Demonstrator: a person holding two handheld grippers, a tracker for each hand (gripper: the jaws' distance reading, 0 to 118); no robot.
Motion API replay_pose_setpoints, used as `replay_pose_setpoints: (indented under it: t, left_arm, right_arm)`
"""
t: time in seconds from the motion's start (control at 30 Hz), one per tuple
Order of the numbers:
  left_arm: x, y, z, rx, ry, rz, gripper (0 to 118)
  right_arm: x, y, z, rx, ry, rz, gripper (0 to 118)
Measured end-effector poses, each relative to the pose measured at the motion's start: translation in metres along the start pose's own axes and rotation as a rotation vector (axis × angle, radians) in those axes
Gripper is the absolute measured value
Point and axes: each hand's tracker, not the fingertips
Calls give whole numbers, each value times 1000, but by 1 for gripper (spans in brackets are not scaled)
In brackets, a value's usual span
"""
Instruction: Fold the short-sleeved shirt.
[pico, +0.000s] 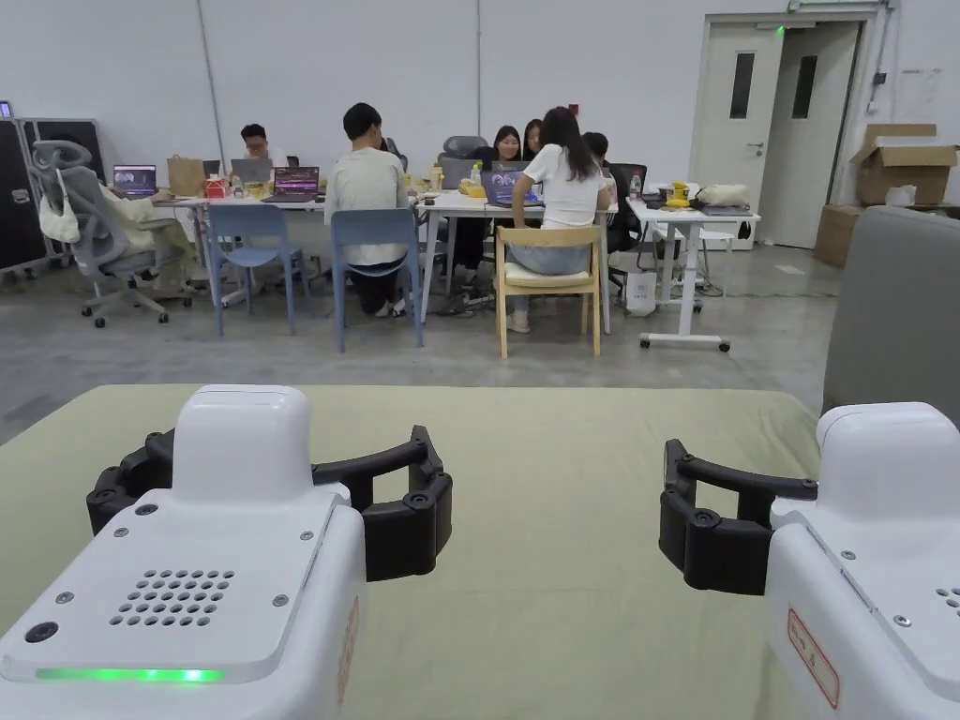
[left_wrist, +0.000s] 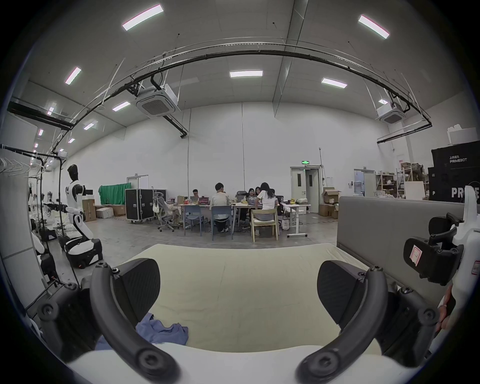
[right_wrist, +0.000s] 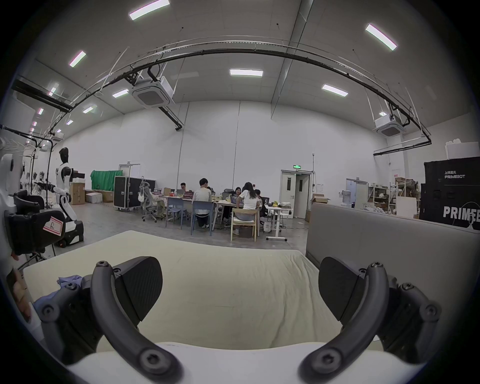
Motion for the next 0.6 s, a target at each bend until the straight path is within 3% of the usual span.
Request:
replay_pose_setpoints:
  t: [0.6]
  left_arm:
    - [1, 1, 2, 3, 2, -2, 118]
  right_arm:
    - [2, 1, 1, -4, -9, -2, 118]
